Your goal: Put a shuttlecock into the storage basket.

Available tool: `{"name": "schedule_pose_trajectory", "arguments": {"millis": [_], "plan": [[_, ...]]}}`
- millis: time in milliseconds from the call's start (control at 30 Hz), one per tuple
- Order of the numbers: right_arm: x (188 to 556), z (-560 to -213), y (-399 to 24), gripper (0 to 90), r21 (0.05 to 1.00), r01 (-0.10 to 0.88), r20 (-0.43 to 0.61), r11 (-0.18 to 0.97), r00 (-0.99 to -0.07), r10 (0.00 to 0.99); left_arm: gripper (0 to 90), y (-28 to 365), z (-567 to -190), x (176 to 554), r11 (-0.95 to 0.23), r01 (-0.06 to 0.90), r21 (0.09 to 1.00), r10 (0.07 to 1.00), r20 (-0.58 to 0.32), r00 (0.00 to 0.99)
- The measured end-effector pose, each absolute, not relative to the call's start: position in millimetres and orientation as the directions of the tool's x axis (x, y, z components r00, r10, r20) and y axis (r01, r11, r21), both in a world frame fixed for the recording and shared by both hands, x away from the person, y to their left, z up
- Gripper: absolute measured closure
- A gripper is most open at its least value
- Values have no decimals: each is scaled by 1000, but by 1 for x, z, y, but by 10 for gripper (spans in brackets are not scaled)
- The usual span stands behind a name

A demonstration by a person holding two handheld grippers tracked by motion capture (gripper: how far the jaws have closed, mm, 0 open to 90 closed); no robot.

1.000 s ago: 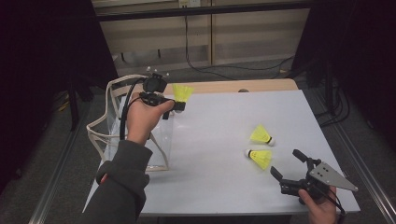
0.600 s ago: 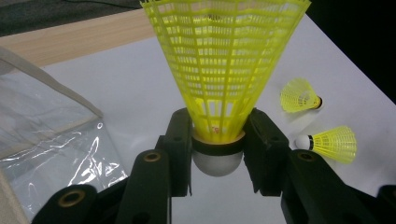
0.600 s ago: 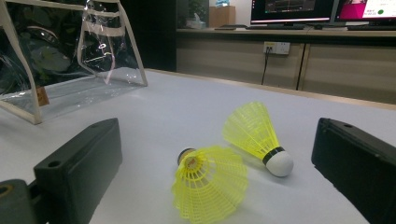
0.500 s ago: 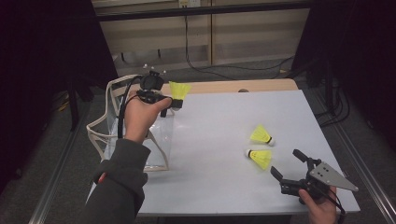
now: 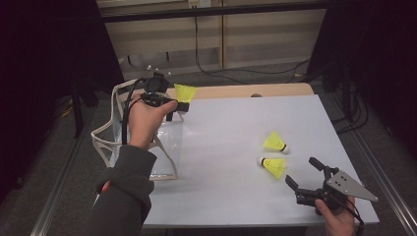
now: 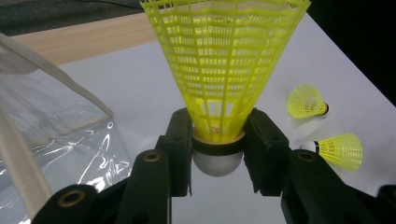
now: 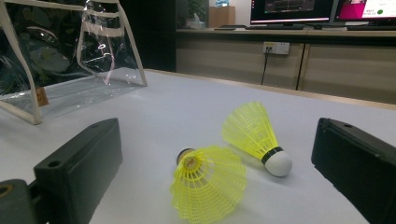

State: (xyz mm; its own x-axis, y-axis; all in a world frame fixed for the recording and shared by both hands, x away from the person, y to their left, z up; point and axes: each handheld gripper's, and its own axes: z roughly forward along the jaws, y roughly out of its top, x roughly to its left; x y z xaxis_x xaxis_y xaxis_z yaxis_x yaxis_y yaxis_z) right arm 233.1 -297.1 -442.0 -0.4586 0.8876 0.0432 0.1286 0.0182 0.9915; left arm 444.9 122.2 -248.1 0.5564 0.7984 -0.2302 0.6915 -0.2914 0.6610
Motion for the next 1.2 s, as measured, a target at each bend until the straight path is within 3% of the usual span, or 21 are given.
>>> {"name": "schedule_pose_trajectory", "arguments": {"millis": [1200], "plan": [[233,-441,-298,17,992,126,40,21,-456,889,645,137,-230,448,-280,694,664,818,-214,534]]}}
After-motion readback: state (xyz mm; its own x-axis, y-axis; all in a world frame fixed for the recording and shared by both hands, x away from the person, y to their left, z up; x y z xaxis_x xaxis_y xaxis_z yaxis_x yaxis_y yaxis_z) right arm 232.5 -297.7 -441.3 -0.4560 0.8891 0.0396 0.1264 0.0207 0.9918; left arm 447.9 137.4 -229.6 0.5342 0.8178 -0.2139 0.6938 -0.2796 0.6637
